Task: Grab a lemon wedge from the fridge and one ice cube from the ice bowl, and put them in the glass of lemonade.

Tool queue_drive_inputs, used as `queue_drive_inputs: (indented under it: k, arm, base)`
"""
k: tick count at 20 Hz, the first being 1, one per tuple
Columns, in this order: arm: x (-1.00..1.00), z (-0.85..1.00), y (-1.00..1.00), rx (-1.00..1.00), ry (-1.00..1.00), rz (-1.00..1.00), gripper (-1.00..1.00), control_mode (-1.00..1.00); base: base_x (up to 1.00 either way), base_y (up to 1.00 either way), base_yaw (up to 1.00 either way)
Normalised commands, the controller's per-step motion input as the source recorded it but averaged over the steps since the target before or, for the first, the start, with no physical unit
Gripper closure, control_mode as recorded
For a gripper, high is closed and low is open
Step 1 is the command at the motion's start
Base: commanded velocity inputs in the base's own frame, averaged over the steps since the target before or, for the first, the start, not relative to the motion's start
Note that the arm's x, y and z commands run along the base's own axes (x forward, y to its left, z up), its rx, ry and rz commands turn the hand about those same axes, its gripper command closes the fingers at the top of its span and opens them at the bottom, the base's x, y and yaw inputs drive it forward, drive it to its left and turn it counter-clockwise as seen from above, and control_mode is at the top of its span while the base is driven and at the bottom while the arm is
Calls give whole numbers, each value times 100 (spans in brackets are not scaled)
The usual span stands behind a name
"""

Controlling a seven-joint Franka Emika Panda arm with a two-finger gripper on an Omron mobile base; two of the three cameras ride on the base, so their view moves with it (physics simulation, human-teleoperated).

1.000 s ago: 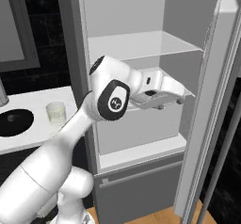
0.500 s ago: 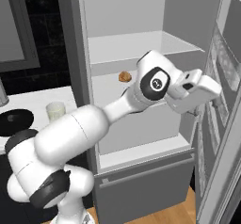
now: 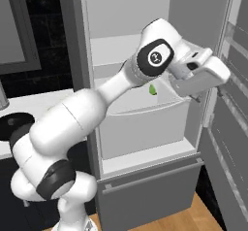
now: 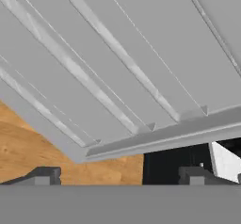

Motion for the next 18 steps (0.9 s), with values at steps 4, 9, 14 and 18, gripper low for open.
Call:
queue_drive_inputs:
  k: [4, 9, 14, 18]
  arm:
    - [-56, -4, 75, 22, -37, 0, -100, -100]
    - [-53, -25, 45, 47, -24, 0, -100, -100]
    - [-47, -2, 99, 29, -12, 6, -100, -100]
    - [-83, -14, 100, -9, -20, 20, -100, -100]
  base:
    - [0, 0, 0]
    - [0, 0, 0]
    - [0, 0, 0]
    - [0, 0, 0]
